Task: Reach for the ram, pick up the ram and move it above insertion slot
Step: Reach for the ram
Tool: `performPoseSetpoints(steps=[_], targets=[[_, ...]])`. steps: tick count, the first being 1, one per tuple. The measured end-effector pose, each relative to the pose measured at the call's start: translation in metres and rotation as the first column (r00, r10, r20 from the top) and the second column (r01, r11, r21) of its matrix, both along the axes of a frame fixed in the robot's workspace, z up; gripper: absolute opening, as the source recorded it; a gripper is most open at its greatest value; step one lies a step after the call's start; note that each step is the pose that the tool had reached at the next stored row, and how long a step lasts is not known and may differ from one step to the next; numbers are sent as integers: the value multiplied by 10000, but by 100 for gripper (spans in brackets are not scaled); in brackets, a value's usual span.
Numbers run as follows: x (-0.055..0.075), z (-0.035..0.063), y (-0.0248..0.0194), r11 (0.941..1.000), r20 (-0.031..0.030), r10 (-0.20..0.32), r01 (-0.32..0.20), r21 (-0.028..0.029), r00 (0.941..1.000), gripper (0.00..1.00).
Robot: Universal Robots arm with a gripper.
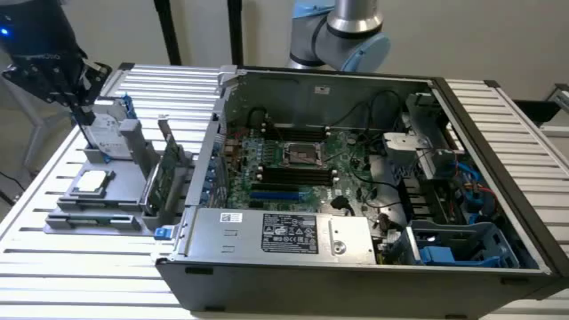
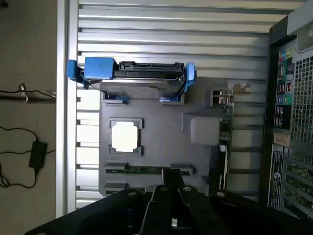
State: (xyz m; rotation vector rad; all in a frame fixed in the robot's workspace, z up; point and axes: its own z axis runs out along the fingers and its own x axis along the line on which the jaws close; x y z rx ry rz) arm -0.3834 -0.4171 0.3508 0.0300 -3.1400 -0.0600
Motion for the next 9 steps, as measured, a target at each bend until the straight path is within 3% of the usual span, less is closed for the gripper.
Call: performPoseSetpoints(steps=[9], targets=[[0, 0, 0, 10000, 0, 0, 0, 0, 10000, 11]])
